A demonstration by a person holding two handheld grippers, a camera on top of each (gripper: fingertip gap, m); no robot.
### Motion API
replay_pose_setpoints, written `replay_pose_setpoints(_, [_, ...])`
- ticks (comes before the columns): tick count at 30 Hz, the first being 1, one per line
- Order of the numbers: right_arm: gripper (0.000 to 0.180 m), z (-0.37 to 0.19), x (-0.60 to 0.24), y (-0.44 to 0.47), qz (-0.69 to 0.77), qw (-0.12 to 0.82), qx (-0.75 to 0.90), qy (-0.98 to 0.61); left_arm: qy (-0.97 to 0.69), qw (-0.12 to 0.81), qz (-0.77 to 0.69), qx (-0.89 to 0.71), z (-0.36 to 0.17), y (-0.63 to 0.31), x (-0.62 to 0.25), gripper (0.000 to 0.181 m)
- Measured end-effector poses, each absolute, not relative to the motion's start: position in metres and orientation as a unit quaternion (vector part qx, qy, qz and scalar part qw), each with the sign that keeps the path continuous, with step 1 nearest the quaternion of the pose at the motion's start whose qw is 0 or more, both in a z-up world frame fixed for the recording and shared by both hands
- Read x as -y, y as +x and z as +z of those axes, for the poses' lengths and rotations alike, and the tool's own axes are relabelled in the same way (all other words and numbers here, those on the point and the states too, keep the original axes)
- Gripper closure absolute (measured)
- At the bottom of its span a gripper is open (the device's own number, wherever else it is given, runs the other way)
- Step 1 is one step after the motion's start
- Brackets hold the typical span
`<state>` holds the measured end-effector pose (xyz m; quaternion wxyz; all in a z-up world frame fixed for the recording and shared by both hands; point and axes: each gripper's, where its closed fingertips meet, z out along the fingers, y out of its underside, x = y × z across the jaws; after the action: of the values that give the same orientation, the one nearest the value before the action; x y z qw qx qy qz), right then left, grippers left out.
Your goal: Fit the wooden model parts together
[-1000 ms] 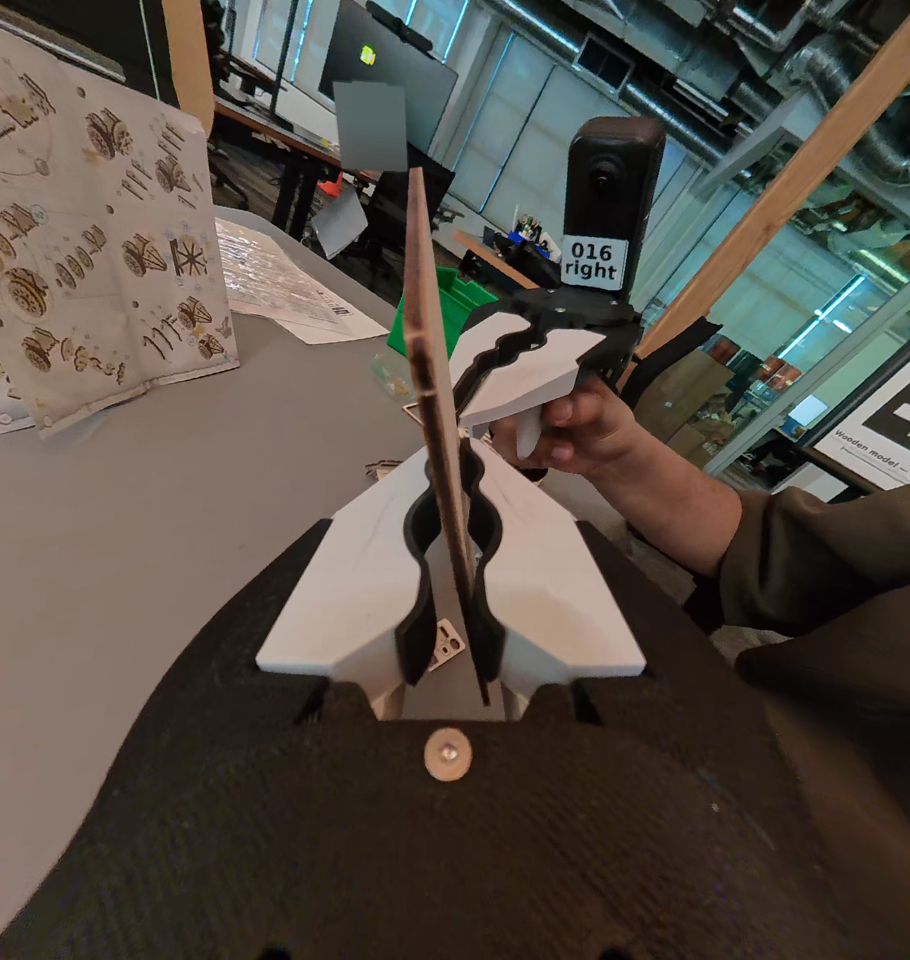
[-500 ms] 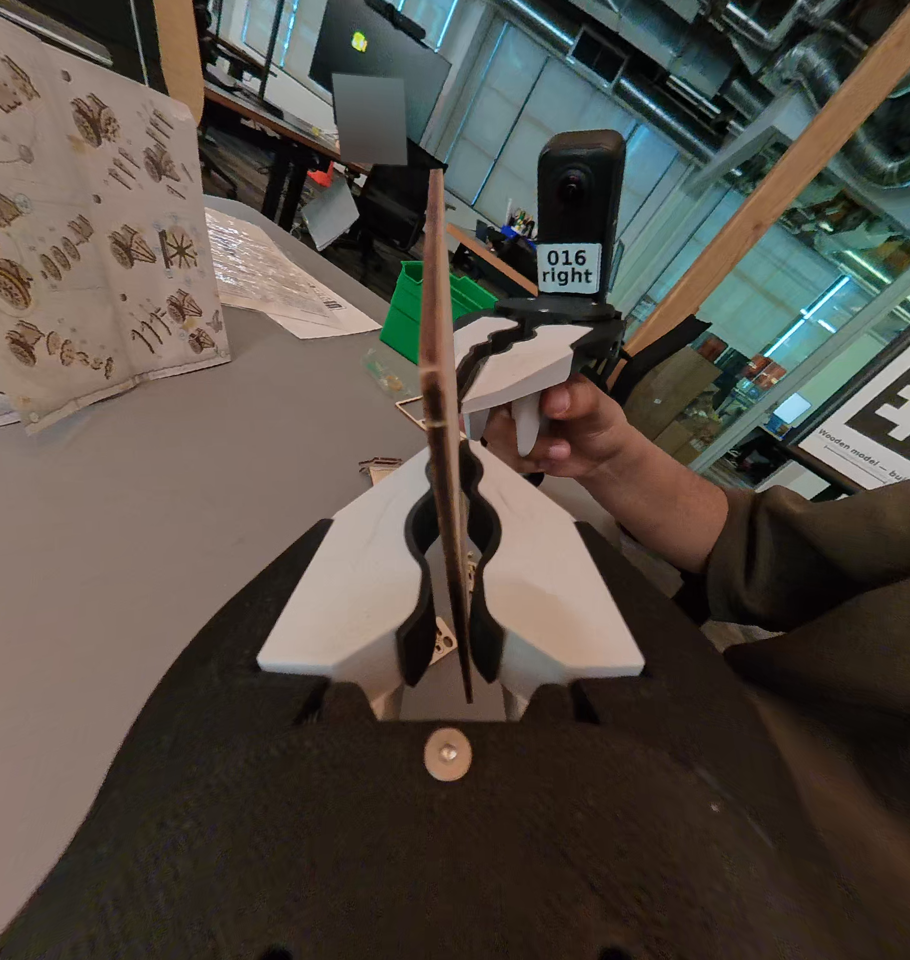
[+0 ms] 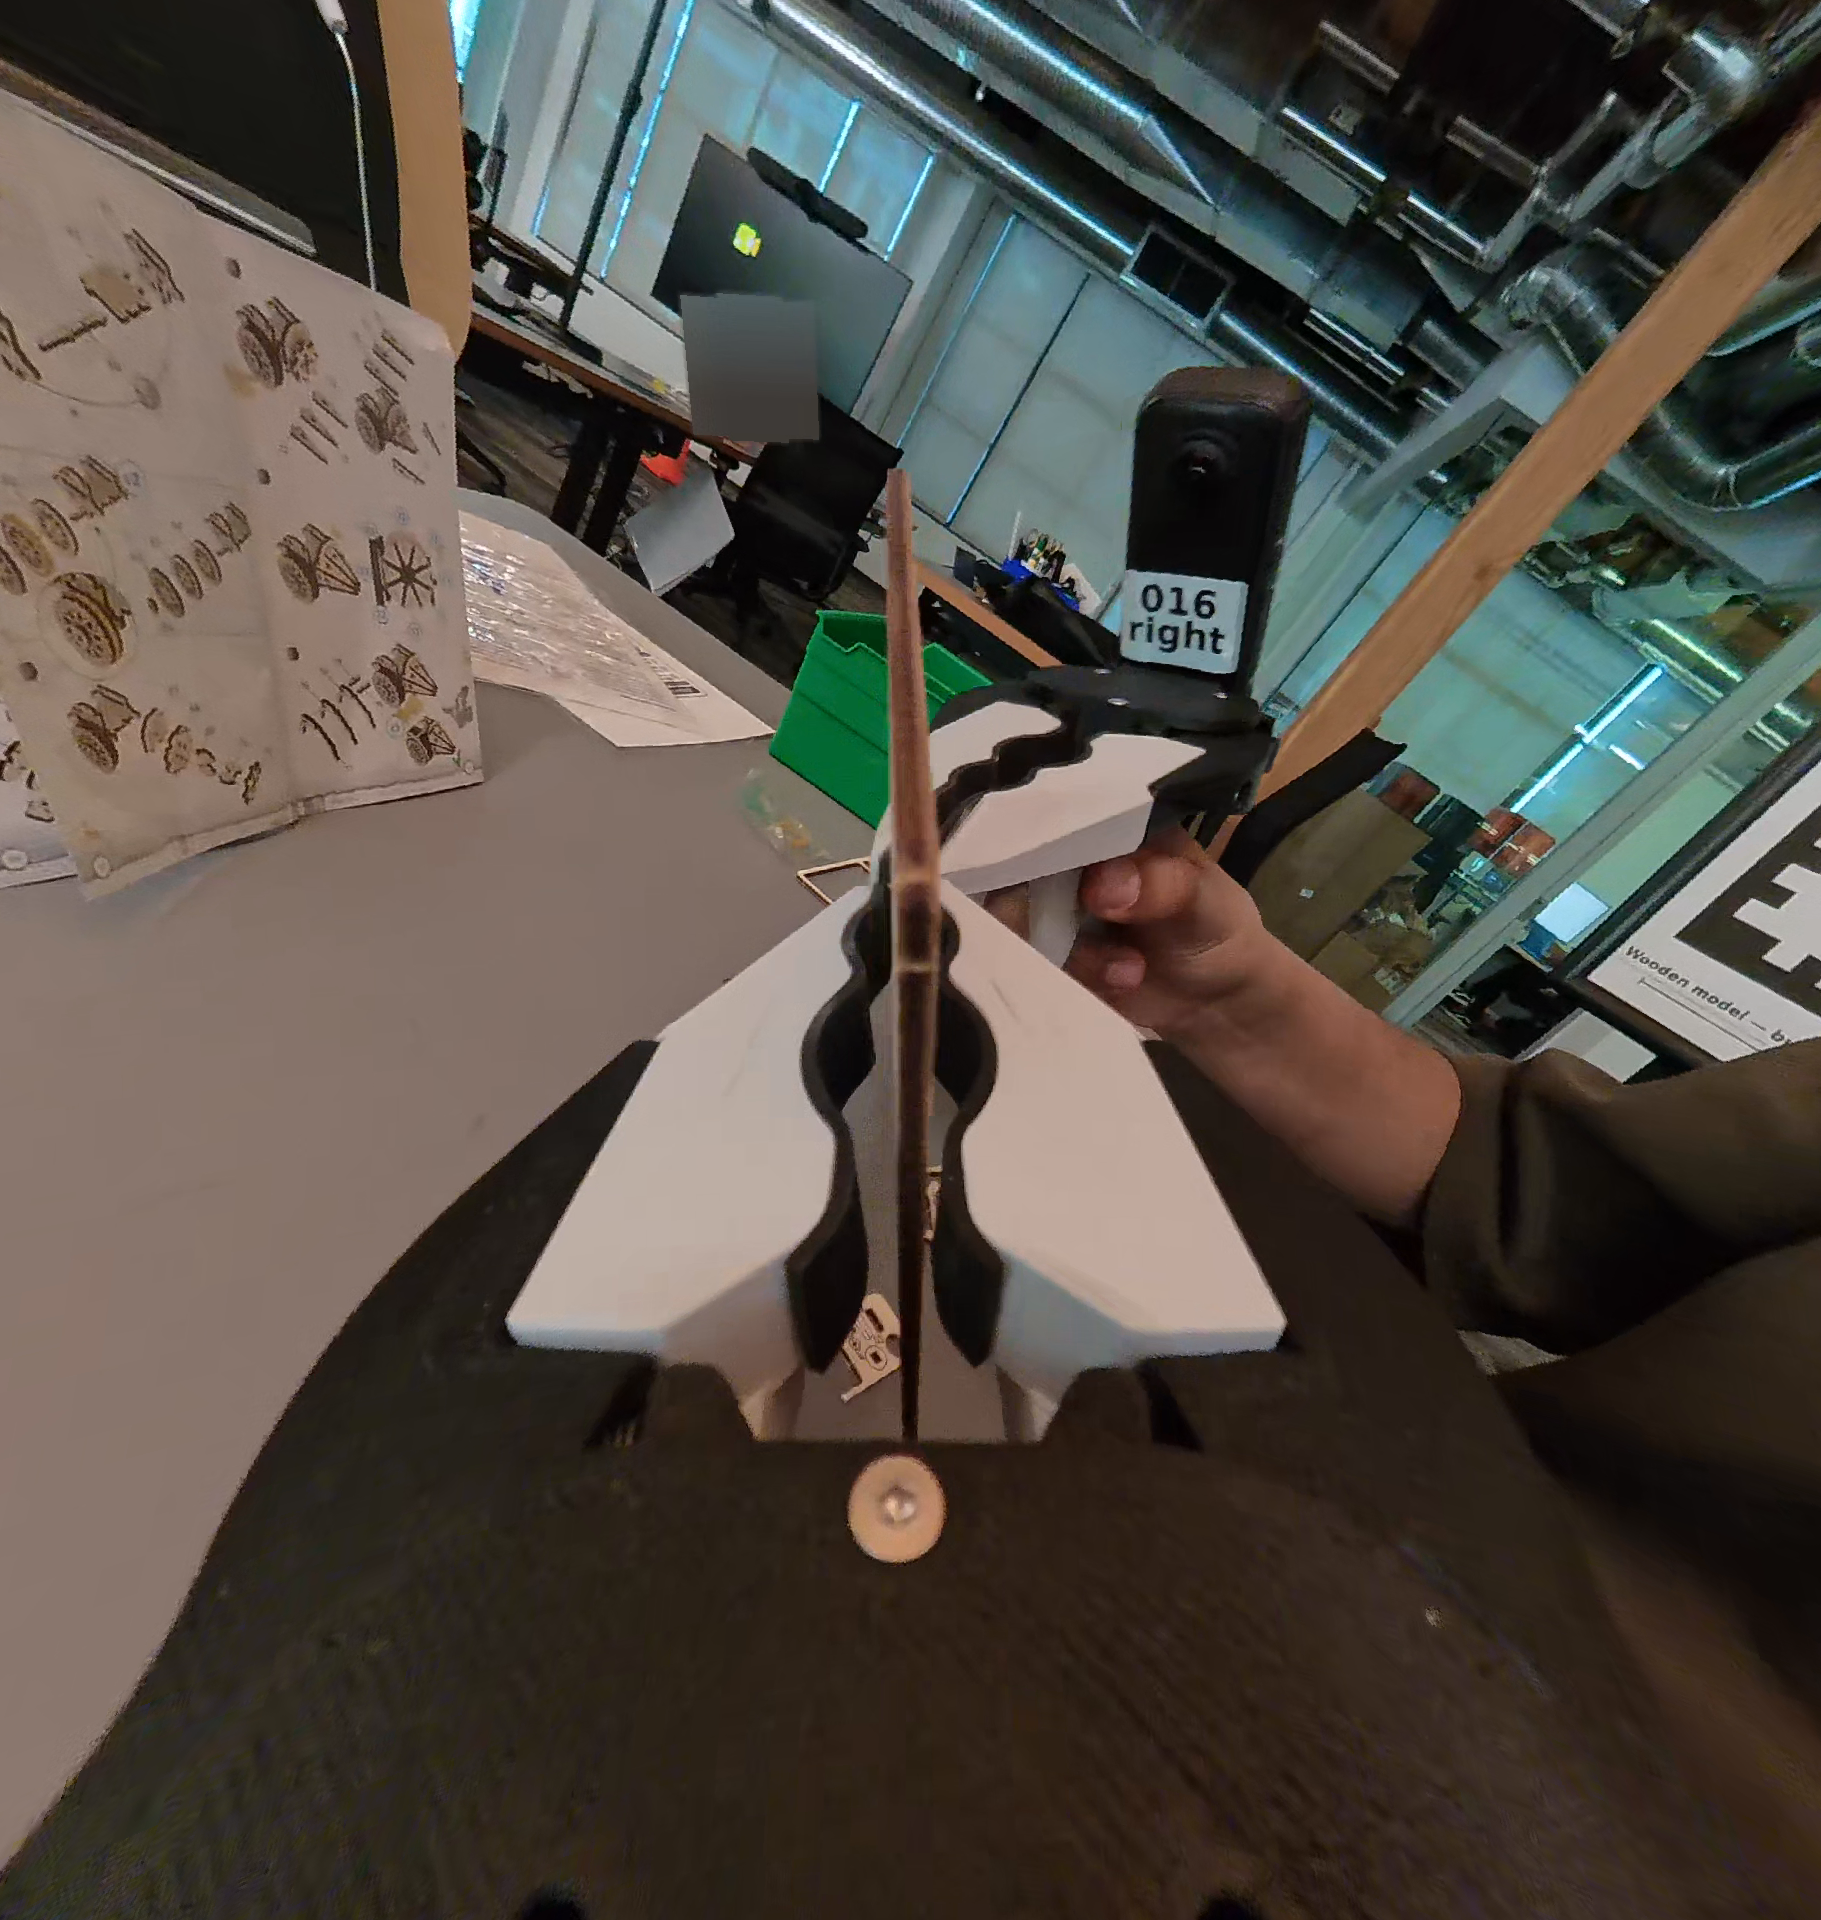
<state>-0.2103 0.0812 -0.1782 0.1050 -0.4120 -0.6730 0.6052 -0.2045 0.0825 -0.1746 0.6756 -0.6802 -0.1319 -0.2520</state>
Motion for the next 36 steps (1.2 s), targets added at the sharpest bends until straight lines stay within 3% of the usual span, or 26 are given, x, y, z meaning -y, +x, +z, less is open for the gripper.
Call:
replay_pose_setpoints(10, [0.174,-0.186,-0.086,-0.216,0.550,0.172,0.700,-0.421,-0.698,0.667,-0.213,0.148,-0.184,-0.209,-0.088,0.179])
replay_pose_setpoints(15, [0.174,-0.173,-0.082,-0.216,0.609,0.141,0.670,-0.401,-0.657,0.686,-0.270,0.156,-0.170,-0.212,-0.082,0.180])
replay_pose_setpoints(18, [0.164,-0.167,-0.083,-0.212,0.634,0.106,0.655,-0.398,-0.640,0.693,-0.290,0.159,-0.166,-0.213,-0.078,0.180])
replay_pose_setpoints(36, [0.175,-0.165,-0.080,-0.200,0.624,0.078,0.683,-0.372,-0.678,0.660,-0.305,0.109,-0.171,-0.190,-0.083,0.180])
